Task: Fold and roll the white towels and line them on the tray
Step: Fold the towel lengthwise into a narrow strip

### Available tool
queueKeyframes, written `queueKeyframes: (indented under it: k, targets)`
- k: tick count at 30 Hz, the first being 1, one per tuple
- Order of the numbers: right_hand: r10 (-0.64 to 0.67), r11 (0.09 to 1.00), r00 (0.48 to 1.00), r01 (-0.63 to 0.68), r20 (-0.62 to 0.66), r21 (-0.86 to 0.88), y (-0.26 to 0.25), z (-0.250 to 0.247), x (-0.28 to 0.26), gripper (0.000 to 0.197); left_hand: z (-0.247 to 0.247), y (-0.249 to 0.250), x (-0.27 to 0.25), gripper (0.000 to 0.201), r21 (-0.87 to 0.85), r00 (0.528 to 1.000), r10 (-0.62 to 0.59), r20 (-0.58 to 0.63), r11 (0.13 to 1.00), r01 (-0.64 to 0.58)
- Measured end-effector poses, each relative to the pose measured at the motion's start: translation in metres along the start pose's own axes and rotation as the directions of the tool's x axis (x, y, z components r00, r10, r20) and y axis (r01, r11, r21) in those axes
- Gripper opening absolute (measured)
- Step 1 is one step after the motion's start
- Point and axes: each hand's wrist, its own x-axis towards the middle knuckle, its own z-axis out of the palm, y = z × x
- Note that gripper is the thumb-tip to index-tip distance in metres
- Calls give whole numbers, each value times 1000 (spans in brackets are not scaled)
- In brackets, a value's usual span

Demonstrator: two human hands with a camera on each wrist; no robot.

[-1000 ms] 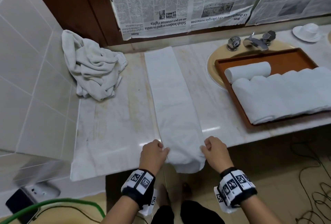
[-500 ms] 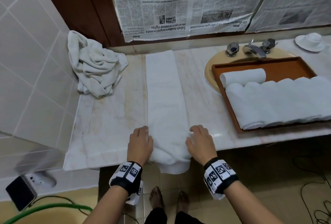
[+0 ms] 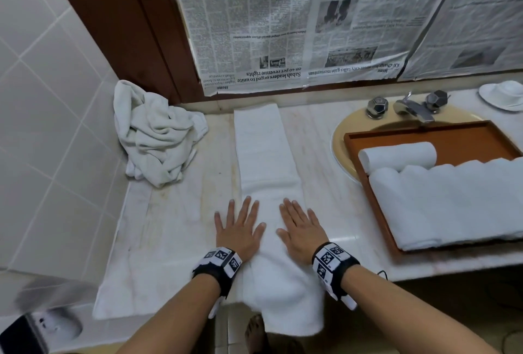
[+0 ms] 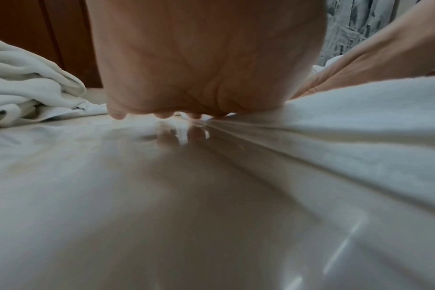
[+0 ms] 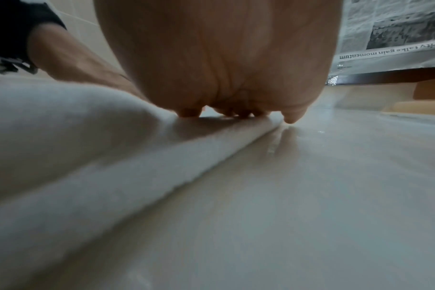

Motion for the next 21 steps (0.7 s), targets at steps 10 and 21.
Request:
queueKeyframes:
  k: [10, 21]
  targets:
    - [55, 998, 998, -55, -38, -6, 12, -42, 88, 66, -42, -12, 86, 65, -14, 1000, -7, -19, 1000, 7]
    - [87, 996, 994, -85, -67, 31, 26, -71, 148, 65, -73, -18, 145, 67, -96, 1000, 5, -23, 995, -7]
